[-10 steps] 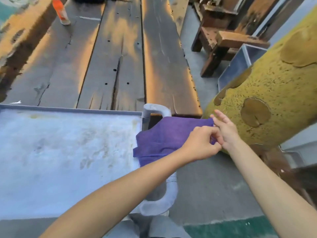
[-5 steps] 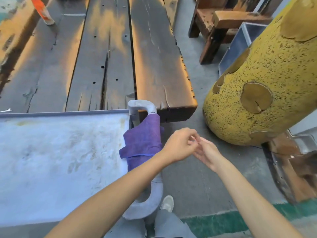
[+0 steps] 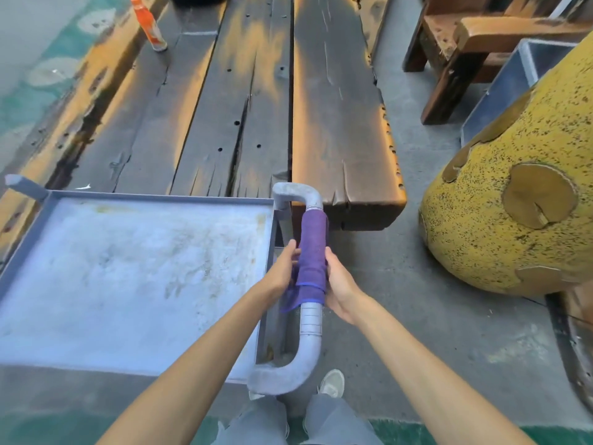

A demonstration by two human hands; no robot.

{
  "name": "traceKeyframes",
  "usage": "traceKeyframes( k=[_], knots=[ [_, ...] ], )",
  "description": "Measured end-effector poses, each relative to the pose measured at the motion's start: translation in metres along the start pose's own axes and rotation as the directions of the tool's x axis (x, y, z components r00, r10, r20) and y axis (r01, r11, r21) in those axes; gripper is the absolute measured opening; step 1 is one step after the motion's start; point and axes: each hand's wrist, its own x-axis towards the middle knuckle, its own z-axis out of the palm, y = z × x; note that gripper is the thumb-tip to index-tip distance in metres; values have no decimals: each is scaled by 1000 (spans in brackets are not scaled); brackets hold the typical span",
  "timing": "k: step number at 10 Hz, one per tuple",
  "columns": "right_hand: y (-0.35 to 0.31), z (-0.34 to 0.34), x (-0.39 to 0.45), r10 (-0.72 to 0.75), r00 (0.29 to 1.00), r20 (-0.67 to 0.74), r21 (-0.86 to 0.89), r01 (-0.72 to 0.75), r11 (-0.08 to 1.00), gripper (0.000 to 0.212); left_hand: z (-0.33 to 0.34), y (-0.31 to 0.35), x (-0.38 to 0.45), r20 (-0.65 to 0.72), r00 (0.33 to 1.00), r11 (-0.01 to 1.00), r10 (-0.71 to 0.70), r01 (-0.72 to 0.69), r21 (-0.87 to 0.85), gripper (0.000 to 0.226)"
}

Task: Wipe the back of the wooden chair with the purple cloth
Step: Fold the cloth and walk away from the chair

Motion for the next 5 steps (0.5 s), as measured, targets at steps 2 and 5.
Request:
traceKeyframes(
  k=[2,5],
  knots=[
    [5,8,-9,-23,998,-66,-7,22,1000,62,11,-7,-7,79,996,975,-45,61,-214,57],
    [-18,4,-57,-131,953,-272,-259,59,964,55,-8,20,-6,86,975,966,203,-214,148,56]
  ],
)
